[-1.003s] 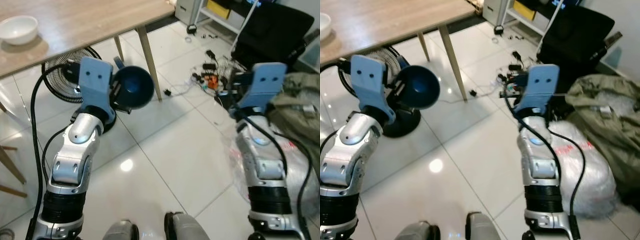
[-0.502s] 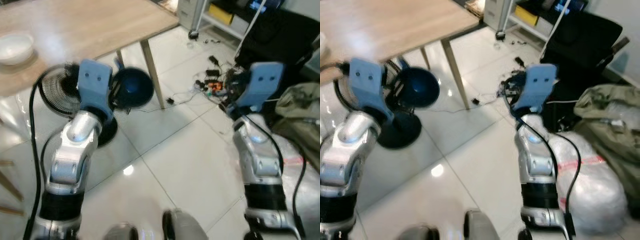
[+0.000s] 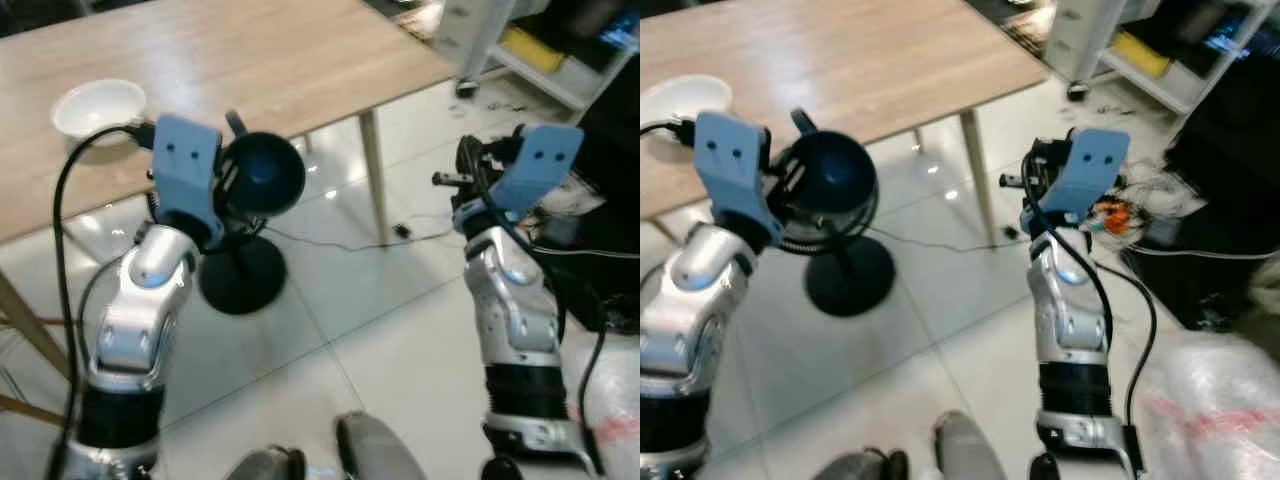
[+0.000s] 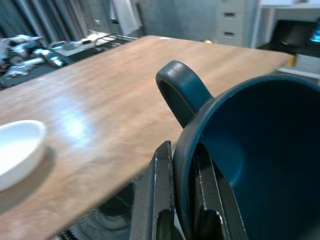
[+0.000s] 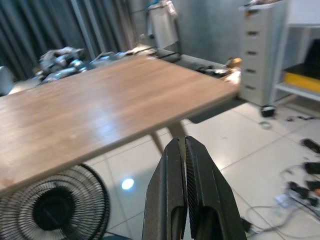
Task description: Setting the table
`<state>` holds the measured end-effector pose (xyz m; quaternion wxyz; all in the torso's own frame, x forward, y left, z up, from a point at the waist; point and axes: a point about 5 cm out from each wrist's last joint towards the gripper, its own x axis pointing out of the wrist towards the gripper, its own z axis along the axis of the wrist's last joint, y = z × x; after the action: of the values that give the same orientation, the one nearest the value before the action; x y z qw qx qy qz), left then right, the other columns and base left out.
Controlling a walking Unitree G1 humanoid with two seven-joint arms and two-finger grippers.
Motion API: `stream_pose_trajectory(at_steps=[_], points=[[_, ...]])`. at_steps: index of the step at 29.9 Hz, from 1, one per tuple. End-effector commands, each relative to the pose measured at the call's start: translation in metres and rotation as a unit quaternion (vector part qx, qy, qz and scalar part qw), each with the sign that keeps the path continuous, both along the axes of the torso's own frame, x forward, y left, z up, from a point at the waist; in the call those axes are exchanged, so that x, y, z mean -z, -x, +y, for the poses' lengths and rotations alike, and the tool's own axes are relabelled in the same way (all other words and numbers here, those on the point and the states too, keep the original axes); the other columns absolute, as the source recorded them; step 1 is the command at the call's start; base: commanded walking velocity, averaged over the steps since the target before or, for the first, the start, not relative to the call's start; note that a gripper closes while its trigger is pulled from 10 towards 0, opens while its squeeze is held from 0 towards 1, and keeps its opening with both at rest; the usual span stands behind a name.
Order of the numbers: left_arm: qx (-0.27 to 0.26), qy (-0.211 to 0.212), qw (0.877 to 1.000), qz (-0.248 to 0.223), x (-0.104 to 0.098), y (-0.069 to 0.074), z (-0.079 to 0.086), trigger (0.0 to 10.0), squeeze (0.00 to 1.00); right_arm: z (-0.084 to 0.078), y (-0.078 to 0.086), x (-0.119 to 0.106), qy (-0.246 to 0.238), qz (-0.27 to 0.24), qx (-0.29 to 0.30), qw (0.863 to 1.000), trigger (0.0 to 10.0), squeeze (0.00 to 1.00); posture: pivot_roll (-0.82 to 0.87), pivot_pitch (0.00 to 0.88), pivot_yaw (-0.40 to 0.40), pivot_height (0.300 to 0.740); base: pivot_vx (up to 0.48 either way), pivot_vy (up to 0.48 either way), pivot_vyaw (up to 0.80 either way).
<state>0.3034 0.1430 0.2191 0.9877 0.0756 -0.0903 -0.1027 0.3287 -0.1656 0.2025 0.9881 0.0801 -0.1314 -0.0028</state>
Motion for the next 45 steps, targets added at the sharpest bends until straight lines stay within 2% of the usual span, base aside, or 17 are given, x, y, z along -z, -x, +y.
stream_pose_trajectory(at_steps=[1,6,7,11,18,24,26,29,30,34,35,38,39,41,43,44,45], points=[[-0.008,-0.004,1.000,0.000,0.000,0.002,0.005,10.0,0.00,0.005,0.000,0.000,-0.015,0.000,-0.013,1.000,10.0,0.00,-0.06,0.057,0.071,0.740,0.458,0.000,0.80],[-0.008,-0.005,1.000,0.000,0.000,0.002,0.006,10.0,0.00,0.007,0.001,0.000,-0.033,-0.001,-0.021,0.999,10.0,0.00,-0.06,0.061,0.072,0.740,0.458,0.000,0.78],[-0.009,-0.005,1.000,0.001,0.001,0.002,0.007,10.0,0.00,0.008,0.002,-0.001,-0.051,-0.007,-0.030,0.998,10.0,0.00,-0.06,0.062,0.073,0.740,0.458,0.000,0.00],[-0.010,-0.006,1.000,0.001,0.001,0.002,0.007,10.0,0.00,0.011,0.004,-0.003,-0.072,-0.014,-0.051,0.996,10.0,0.00,-0.06,0.065,0.076,0.740,0.458,0.000,0.00],[-0.013,-0.008,1.000,0.002,0.001,0.002,0.007,10.0,0.00,0.018,0.006,-0.004,-0.071,-0.017,-0.075,0.995,10.0,0.00,-0.05,0.067,0.077,0.740,0.458,0.000,0.00],[-0.009,-0.014,1.000,-0.003,-0.002,0.001,0.007,10.0,0.00,0.017,0.006,-0.003,-0.062,-0.016,-0.066,0.996,10.0,0.00,-0.05,0.068,0.079,0.740,0.459,0.000,0.00],[-0.004,-0.016,1.000,-0.010,-0.005,0.001,0.007,10.0,0.00,0.016,0.006,-0.003,-0.060,-0.016,-0.064,0.996,10.0,0.00,-0.05,0.068,0.079,0.740,0.458,0.000,0.00],[0.019,-0.043,0.996,-0.070,-0.030,0.005,0.009,10.0,0.00,0.014,0.007,-0.003,-0.058,-0.015,-0.062,0.996,10.0,0.00,-0.05,0.070,0.080,0.740,0.112,0.000,0.00],[0.019,-0.043,0.996,-0.070,-0.030,0.005,0.009,10.0,0.00,0.014,0.007,-0.003,-0.058,-0.015,-0.062,0.996,10.0,0.00,-0.05,0.070,0.080,0.740,0.000,0.000,0.00],[-0.012,-0.071,0.992,-0.107,-0.045,0.009,0.017,10.0,0.00,0.013,0.008,-0.002,-0.055,-0.013,-0.063,0.996,10.0,0.00,-0.05,0.073,0.082,0.740,0.000,0.000,0.00],[-0.045,-0.059,0.991,-0.108,-0.048,0.008,0.024,10.0,0.00,0.013,0.008,-0.001,-0.055,-0.012,-0.063,0.996,10.0,0.00,-0.04,0.074,0.080,0.740,0.000,0.000,0.00],[-0.067,-0.048,0.991,-0.107,-0.050,0.007,0.029,10.0,0.00,0.013,0.008,-0.001,-0.054,-0.012,-0.063,0.996,10.0,0.00,-0.04,0.074,0.080,0.740,0.000,0.000,0.00],[-0.096,-0.028,0.991,-0.092,-0.051,0.004,0.037,10.0,0.00,0.013,0.008,-0.001,-0.054,-0.012,-0.064,0.996,10.0,0.00,-0.04,0.074,0.077,0.740,0.000,0.000,0.00],[-0.145,0.042,0.987,-0.049,-0.051,-0.001,0.058,10.0,0.00,0.015,0.007,-0.001,-0.052,-0.012,-0.067,0.996,10.0,0.00,-0.04,0.075,0.071,0.740,0.000,0.000,0.00],[-0.145,0.042,0.987,-0.049,-0.051,-0.001,0.058,10.0,0.00,0.015,0.007,-0.001,-0.052,-0.012,-0.067,0.996,10.0,0.00,-0.04,0.075,0.071,0.740,0.000,0.000,0.00],[-0.166,0.068,0.983,-0.040,-0.052,-0.003,0.068,10.0,0.00,0.015,0.007,-0.001,-0.051,-0.012,-0.069,0.996,10.0,0.00,-0.03,0.074,0.069,0.740,0.000,0.000,0.00],[-0.196,0.112,0.974,-0.023,-0.052,-0.006,0.086,10.0,0.00,0.015,0.006,-0.001,-0.050,-0.013,-0.071,0.996,10.0,0.00,-0.03,0.074,0.065,0.740,0.000,0.000,0.00]])
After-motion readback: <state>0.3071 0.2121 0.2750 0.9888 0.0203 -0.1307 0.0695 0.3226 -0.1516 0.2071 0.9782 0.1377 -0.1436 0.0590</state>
